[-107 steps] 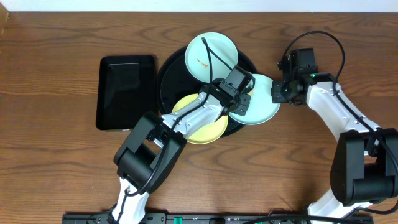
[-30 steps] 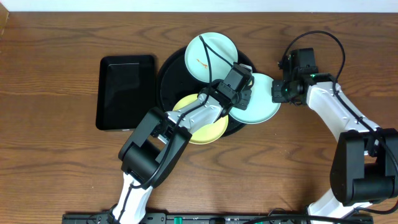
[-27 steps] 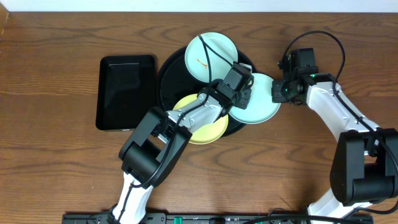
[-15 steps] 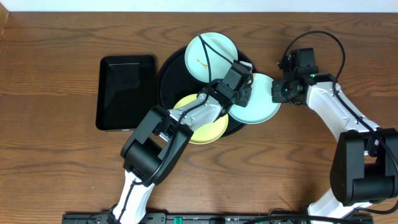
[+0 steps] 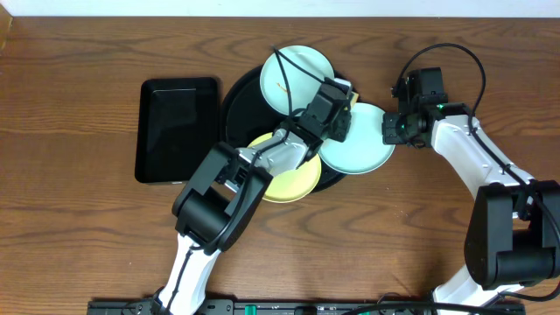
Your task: Clean dirty plates on tray and stack at the side
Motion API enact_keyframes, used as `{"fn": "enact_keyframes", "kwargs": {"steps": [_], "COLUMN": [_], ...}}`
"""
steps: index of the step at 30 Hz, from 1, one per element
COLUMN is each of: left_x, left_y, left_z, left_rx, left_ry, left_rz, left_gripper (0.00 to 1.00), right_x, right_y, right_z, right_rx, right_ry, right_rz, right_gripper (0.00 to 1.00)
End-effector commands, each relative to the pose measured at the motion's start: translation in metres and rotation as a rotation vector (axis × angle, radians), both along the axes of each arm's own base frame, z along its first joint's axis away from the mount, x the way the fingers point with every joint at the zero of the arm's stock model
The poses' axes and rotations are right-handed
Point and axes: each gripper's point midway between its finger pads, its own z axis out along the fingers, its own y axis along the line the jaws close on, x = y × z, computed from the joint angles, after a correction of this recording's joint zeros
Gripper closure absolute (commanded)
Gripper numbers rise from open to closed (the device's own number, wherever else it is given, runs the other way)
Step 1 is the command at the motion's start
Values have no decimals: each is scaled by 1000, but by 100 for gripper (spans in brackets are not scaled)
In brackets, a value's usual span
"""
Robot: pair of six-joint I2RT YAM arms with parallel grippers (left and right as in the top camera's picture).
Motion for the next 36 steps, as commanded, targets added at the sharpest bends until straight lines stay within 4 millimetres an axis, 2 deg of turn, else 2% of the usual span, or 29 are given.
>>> {"fn": "enact_keyframes", "kwargs": {"steps": [1,3,5,9,12,15,17,20,22,24,30,32,36], "left_x": [3,4,8,14,17,17,15,10,2,-10,-63,-77,-95], "left_y": [0,-9,-12,-4,18,49,73,111,134,142,127,122,102], "left_z": [0,25,59,140,197,238,255,263,257,245,193,186,187], "left_rx": [-31,-80,-117,-196,-242,-257,-248,-212,-177,-164,-215,-248,-356], "left_ry": [-2,-33,-89,-221,-306,-348,-348,-306,-241,-158,218,312,445], "left_rz": [-35,-66,-68,-54,-22,23,59,121,153,158,137,122,58], "left_gripper": [92,92,92,92,92,92,92,92,92,92,92,92,93], "right_x": [-3,-3,-3,-3,-3,-3,-3,-3,-3,-3,-3,-3,-3], "right_y": [2,2,2,2,2,2,2,2,2,2,2,2,2], "right_z": [-5,-5,-5,-5,-5,-5,-5,-5,-5,-5,-5,-5,-5], "right_rx": [-1,-1,-1,-1,-1,-1,-1,-1,0,0,0,0,0], "right_ry": [13,13,12,12,12,12,12,12,13,13,13,13,13], "right_rz": [15,15,15,15,15,15,15,15,15,15,14,14,14], "right_gripper": [99,99,99,99,99,99,99,99,99,99,99,99,99]}}
